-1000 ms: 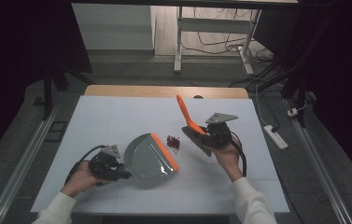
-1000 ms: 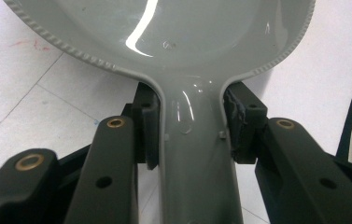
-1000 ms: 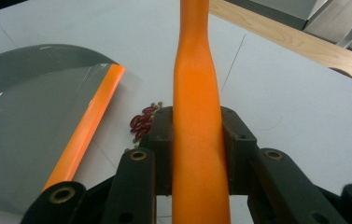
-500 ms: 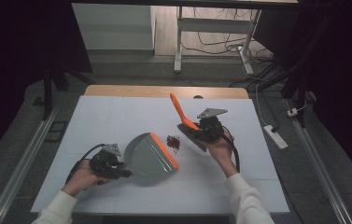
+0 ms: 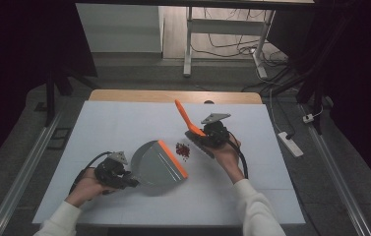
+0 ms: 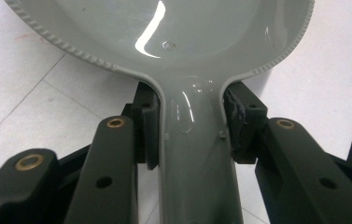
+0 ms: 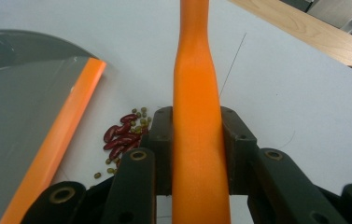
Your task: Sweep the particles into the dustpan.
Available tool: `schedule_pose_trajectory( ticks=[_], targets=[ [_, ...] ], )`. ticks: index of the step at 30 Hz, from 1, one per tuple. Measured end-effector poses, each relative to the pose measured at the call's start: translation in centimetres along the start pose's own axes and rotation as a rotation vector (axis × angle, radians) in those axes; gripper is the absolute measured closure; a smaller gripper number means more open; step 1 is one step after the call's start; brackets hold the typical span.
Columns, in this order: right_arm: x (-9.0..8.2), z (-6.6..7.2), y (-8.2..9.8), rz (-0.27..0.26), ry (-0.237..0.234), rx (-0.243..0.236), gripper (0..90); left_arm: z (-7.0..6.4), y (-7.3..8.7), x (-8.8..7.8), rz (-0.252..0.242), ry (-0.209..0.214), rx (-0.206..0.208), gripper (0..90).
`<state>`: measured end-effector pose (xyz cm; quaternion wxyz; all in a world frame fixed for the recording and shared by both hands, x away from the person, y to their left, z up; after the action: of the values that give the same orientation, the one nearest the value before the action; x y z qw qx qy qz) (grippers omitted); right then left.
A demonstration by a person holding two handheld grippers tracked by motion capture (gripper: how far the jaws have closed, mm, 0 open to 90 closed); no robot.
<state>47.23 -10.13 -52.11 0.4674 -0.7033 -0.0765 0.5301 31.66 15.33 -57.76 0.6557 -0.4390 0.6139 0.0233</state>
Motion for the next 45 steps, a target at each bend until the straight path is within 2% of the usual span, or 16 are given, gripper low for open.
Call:
schedule_pose_trajectory(
  ticks=[2,6,12,18,29,45],
  targets=[
    [0.4,0.1,0.1,0.009,-0.003,0.013,70.3,0.0,0.0,0.0,0.004,-0.003,-0.003,61.7],
    [1.3,0.3,0.4,0.048,0.015,-0.018,70.3,0.2,0.1,0.1,0.010,-0.004,-0.011,61.7],
    [1.9,0.5,0.4,0.058,0.006,-0.010,70.3,0.3,0.1,0.1,0.014,0.000,-0.021,61.7],
    [2.2,0.6,0.4,0.057,0.002,-0.010,70.3,0.5,0.1,0.4,0.025,0.005,-0.032,61.7],
    [2.8,1.5,0.2,0.056,-0.004,-0.029,70.3,0.4,0.1,0.7,0.039,0.020,-0.033,61.8],
    [2.7,3.8,0.4,0.053,-0.027,-0.053,70.0,0.5,0.1,0.9,0.037,0.026,-0.032,61.8]
  ],
)
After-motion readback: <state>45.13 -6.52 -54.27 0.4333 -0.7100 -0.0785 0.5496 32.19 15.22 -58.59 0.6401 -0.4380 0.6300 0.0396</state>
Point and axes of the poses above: each handheld gripper's, and its own axes: x roughly forward along the jaws, y roughly out of its underside, z roughly to its left, the point moved 8 cm from there along x, roughly forward along the jaws, and after that the axes turned 7 degrees about -y, right-handed, at the moved point
